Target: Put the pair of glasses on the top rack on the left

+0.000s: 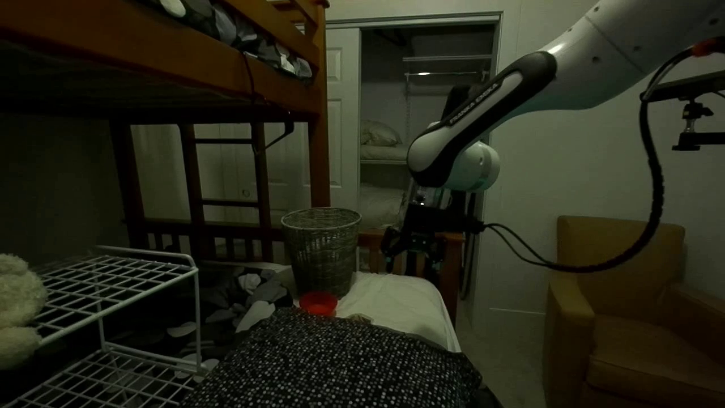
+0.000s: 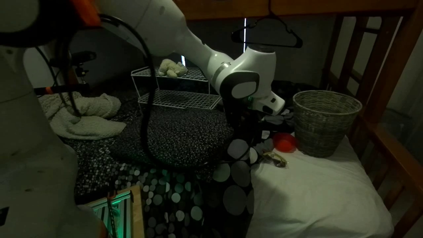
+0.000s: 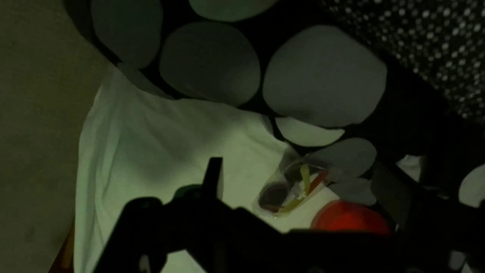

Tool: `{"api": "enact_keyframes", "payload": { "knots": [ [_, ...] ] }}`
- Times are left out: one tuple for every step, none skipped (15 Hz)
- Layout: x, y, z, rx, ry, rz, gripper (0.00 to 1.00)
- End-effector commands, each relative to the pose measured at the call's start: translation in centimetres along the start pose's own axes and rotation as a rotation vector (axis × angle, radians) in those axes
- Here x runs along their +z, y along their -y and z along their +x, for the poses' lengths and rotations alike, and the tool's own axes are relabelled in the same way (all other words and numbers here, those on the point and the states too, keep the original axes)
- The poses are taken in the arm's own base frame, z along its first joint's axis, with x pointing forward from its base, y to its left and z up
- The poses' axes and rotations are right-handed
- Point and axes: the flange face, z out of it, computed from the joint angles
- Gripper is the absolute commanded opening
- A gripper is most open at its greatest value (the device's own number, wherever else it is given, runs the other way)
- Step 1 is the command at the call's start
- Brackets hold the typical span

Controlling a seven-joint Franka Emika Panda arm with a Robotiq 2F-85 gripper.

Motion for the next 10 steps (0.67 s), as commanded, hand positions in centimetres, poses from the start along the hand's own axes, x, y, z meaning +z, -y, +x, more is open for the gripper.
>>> {"api": "enact_keyframes", "payload": {
  "knots": [
    [6.0,3.9,4.0,0.173,-0.041,0.047,1.0],
    [7.9,4.5,5.1,0.204,-0.042,0.05,1.0],
    [9.9,5.2,6.0,0.233,-0.035,0.055,1.0],
    [11.7,5.6,6.9,0.249,-0.011,0.062,1.0],
    [13.4,6.1,7.3,0.24,0.061,0.066,1.0],
    [10.3,5.3,5.3,0.207,-0.009,0.044,1.0],
    [12.1,5.7,6.0,0.219,0.017,0.047,1.0],
    [13.2,5.9,6.6,0.225,0.026,0.05,1.0],
    [13.9,6.0,7.0,0.228,0.03,0.051,1.0],
    [14.1,6.0,7.2,0.23,0.032,0.052,1.0]
  ]
}}
